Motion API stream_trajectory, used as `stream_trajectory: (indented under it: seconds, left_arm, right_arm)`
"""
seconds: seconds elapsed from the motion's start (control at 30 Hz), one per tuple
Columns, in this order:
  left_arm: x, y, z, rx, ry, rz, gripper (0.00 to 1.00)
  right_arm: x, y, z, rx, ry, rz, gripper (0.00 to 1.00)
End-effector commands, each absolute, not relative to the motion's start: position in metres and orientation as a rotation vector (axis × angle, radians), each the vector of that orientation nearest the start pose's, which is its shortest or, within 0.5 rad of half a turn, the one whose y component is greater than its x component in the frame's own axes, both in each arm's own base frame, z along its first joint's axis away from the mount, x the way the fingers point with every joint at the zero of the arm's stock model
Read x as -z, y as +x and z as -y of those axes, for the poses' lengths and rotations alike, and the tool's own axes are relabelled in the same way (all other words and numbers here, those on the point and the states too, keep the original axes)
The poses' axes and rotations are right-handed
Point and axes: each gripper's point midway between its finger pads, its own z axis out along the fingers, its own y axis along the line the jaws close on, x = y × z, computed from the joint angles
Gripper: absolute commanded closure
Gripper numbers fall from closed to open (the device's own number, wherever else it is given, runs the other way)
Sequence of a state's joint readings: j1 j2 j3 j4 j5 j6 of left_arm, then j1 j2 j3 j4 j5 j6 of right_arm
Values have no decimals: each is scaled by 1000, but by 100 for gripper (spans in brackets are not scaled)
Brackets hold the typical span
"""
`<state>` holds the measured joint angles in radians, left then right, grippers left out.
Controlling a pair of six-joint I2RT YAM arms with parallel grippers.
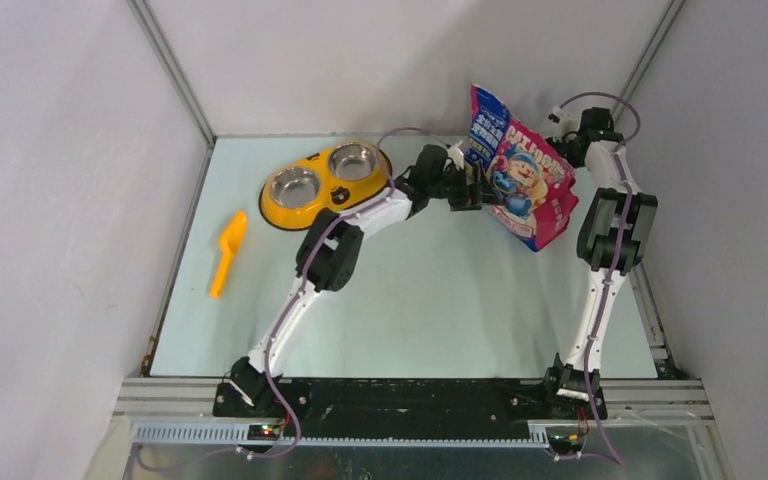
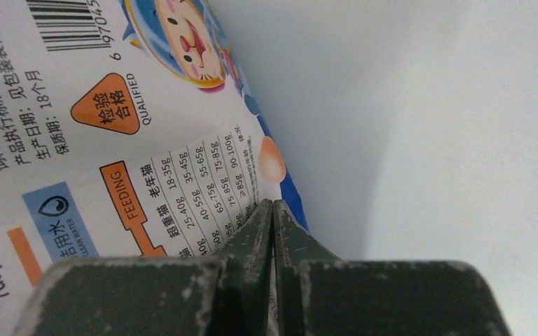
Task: Serve the pet food
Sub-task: Move the pet food bag to the center of the board.
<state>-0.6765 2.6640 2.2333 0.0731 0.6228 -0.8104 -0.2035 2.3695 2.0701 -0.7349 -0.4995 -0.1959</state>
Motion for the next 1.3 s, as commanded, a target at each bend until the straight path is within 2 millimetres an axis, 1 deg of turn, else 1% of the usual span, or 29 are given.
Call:
stream_trajectory:
  seconds: [0.0, 0.03, 0.1, 0.13, 0.17, 0.2, 0.23, 0.27, 0.33, 0.37, 0.4, 0.43, 0.47, 0.5, 0.53, 0.57, 0.63, 0.67, 0.7, 0.73, 0.77, 0.8, 0.83, 0.87, 0.9, 0.93, 0.97, 1.1, 1.27]
  left_arm:
    - [-174, 461, 488, 1434, 421, -2048, 0]
    - [-167, 457, 483, 1425, 424, -2070, 0]
    - [-163, 449, 469, 1398, 430, -2123, 0]
    - [-165, 442, 463, 1389, 447, -2130, 0]
    - [-174, 438, 457, 1381, 462, -2122, 0]
    - [-165, 430, 452, 1378, 468, -2156, 0]
    - [-175, 425, 447, 1372, 487, -2146, 0]
    - [-164, 416, 442, 1366, 490, -2182, 0]
    - [-163, 402, 431, 1353, 517, -2203, 0]
    - [-160, 393, 424, 1345, 530, -2216, 0]
    - [-166, 389, 421, 1345, 541, -2200, 0]
    - [-154, 381, 417, 1345, 539, -2233, 0]
    - [-158, 378, 416, 1349, 545, -2219, 0]
    - [-148, 372, 413, 1349, 542, -2244, 0]
    - [-150, 369, 413, 1353, 548, -2235, 0]
    - [-143, 365, 412, 1353, 548, -2249, 0]
    - [-140, 360, 412, 1362, 550, -2252, 0]
    - [-140, 358, 414, 1371, 553, -2250, 0]
    - [-138, 355, 414, 1374, 555, -2254, 0]
    - [-138, 353, 415, 1378, 560, -2254, 0]
    - [-136, 351, 415, 1379, 562, -2258, 0]
    - [-134, 349, 416, 1379, 567, -2263, 0]
    - [-132, 347, 417, 1381, 569, -2268, 0]
    - [-130, 347, 417, 1380, 569, -2271, 0]
    - [-129, 346, 418, 1379, 569, -2274, 0]
    - [-128, 346, 418, 1378, 567, -2275, 0]
    - [-128, 346, 418, 1379, 567, -2276, 0]
    - [-124, 346, 418, 1376, 569, -2282, 0]
    - [-120, 347, 418, 1373, 561, -2294, 0]
  right_arm:
    - [-55, 458, -85, -1027, -213, -2703, 95]
    - [-58, 456, -89, -1031, -227, -2698, 95]
    - [-58, 450, -97, -1045, -245, -2697, 95]
    - [-56, 447, -101, -1053, -254, -2702, 95]
    - [-57, 444, -103, -1055, -259, -2705, 95]
    - [-58, 442, -108, -1058, -274, -2703, 95]
    - [-57, 439, -110, -1064, -279, -2709, 95]
    - [-59, 438, -114, -1066, -290, -2705, 95]
    - [-59, 437, -115, -1067, -287, -2704, 94]
    - [-58, 434, -126, -1068, -319, -2706, 94]
    - [-58, 434, -129, -1067, -320, -2706, 94]
    - [-57, 435, -131, -1054, -329, -2705, 94]
    - [-57, 437, -132, -1046, -316, -2708, 93]
    - [-56, 442, -131, -1019, -314, -2700, 93]
    - [-56, 446, -131, -1005, -293, -2699, 93]
    - [-56, 452, -128, -980, -284, -2689, 93]
    - [-56, 462, -126, -961, -251, -2681, 93]
    - [-62, 470, -126, -955, -238, -2665, 93]
    - [-58, 473, -126, -955, -225, -2674, 92]
    - [-64, 481, -126, -948, -219, -2656, 92]
    - [-60, 484, -126, -950, -215, -2660, 92]
    - [-66, 491, -129, -948, -214, -2642, 91]
    - [-60, 494, -130, -955, -200, -2652, 91]
    - [-66, 500, -134, -959, -212, -2635, 91]
    - [-59, 501, -136, -967, -210, -2646, 91]
    - [-63, 505, -140, -974, -224, -2633, 91]
    - [-61, 509, -142, -978, -230, -2630, 91]
    - [-54, 510, -154, -1005, -262, -2630, 90]
    - [-54, 501, -173, -1073, -339, -2618, 89]
